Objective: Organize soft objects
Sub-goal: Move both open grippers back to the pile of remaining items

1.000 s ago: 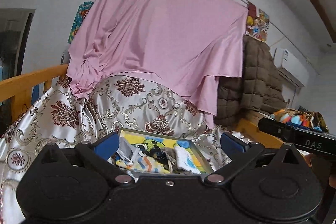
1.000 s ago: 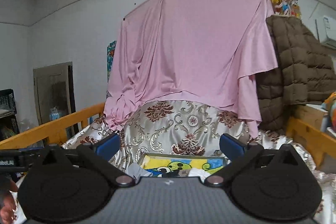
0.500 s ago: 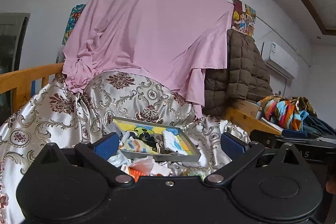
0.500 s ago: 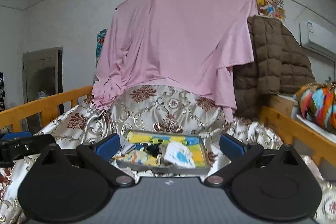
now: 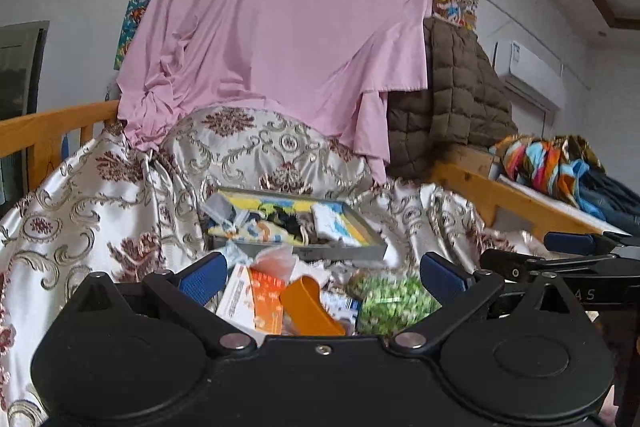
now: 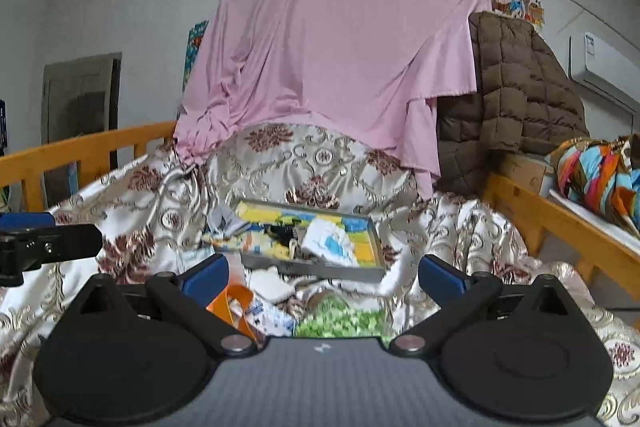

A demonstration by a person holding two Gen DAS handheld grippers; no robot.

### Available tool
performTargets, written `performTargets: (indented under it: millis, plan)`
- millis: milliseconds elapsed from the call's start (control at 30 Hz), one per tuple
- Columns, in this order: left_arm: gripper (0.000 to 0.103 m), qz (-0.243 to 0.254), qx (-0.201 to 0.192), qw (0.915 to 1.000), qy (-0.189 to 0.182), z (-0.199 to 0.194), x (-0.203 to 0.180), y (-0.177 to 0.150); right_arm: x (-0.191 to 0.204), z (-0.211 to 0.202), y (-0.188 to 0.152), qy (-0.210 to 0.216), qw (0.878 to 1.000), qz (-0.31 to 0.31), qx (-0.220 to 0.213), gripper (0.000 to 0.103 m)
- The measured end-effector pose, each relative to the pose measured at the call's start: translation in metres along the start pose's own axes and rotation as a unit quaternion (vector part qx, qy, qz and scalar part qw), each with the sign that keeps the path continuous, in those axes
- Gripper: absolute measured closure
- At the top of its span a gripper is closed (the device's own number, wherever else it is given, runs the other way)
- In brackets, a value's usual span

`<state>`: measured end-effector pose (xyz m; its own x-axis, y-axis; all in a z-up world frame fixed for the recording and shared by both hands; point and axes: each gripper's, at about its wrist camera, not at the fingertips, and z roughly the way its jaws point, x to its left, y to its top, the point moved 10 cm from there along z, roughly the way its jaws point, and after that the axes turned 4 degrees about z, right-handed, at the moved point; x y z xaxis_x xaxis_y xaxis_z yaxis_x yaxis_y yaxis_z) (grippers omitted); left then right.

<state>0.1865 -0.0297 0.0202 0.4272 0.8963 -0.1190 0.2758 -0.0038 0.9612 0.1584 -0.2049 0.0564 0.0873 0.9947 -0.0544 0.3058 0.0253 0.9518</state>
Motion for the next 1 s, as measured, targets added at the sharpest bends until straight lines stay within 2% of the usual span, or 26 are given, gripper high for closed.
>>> performTargets:
  millis: [300, 567, 733, 1000]
  plan:
    - [0.001, -0.010, 0.052, 0.9986, -0.006, 0.020, 0.007, -0.035, -0.009, 0.016, -0.040, -0.011, 0.999, 0.009, 0.038, 0.000]
    - [0.001, -0.021, 0.101, 0.9946, -0.004, 0.044, 0.019, -0.061, -0.005, 0.039, -0.074, -0.002, 0.998, 0.000, 0.068, 0.000]
    - [0.001, -0.022, 0.135, 0.9905, 0.008, 0.055, 0.026, -0.076, -0.001, 0.051, -0.085, 0.008, 0.997, -0.020, 0.075, 0.000]
    - [0.001, -0.007, 0.155, 0.9877, 0.022, 0.070, 0.034, -0.081, 0.009, 0.069, -0.101, 0.044, 0.993, -0.020, 0.108, 0.000]
